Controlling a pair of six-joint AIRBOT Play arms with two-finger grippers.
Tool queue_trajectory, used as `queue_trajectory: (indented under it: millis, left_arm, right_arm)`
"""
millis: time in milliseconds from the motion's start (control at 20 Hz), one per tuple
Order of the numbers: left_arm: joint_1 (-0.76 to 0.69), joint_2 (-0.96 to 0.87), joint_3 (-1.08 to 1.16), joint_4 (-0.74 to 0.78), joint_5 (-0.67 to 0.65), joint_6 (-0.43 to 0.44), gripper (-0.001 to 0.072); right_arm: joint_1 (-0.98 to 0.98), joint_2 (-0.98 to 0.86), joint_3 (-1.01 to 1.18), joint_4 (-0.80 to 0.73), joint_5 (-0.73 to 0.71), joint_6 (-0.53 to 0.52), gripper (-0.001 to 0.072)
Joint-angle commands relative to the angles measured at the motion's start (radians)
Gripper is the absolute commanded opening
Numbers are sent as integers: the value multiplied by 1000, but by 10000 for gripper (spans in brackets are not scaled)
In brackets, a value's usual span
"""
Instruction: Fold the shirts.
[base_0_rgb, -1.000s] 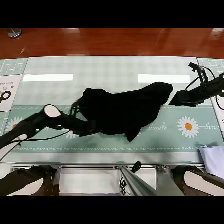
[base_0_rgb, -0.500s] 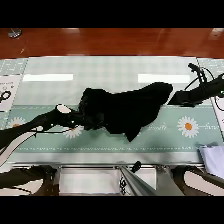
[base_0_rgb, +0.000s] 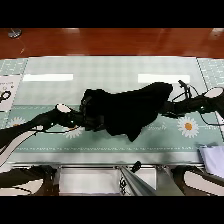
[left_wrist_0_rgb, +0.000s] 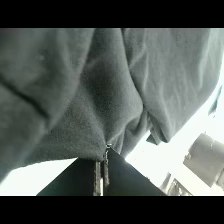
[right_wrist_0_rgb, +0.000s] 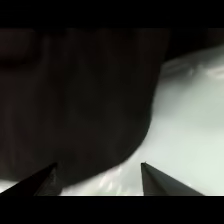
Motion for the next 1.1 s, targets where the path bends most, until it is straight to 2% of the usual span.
queue_trajectory:
  millis: [0,100,150,200,300,350,550,700,850,1050]
  left_arm:
    - [1,2,1,-13,-35,12,26]
    - [1,1,1,-13,-35,12,26]
    - [1,1,1,-13,-34,12,26]
    - [2,1,1,-13,-31,13,26]
    - [19,1,1,-13,-27,12,26]
    - [37,1,1,-13,-30,12,26]
    - [135,30,1,-12,-43,32,24]
    - [225,127,1,-11,-37,69,24]
    - [342,278,2,-5,2,68,24]
    - [490,567,63,-5,-41,91,24]
  right_arm:
    - [4,-77,-39,69,-108,-24,602]
    - [4,-130,-39,157,-107,-58,590]
    - [4,-151,-39,201,-109,-69,558]
    - [4,-164,-39,226,-115,-82,446]
    - [3,-164,-38,234,-138,-82,139]
    - [-3,-162,-35,237,-123,-82,32]
    - [-36,-103,53,236,112,-100,33]
    - [-74,47,171,237,235,-71,33]
    - [-116,232,320,237,222,-6,32]
    - [-165,412,538,236,111,61,32]
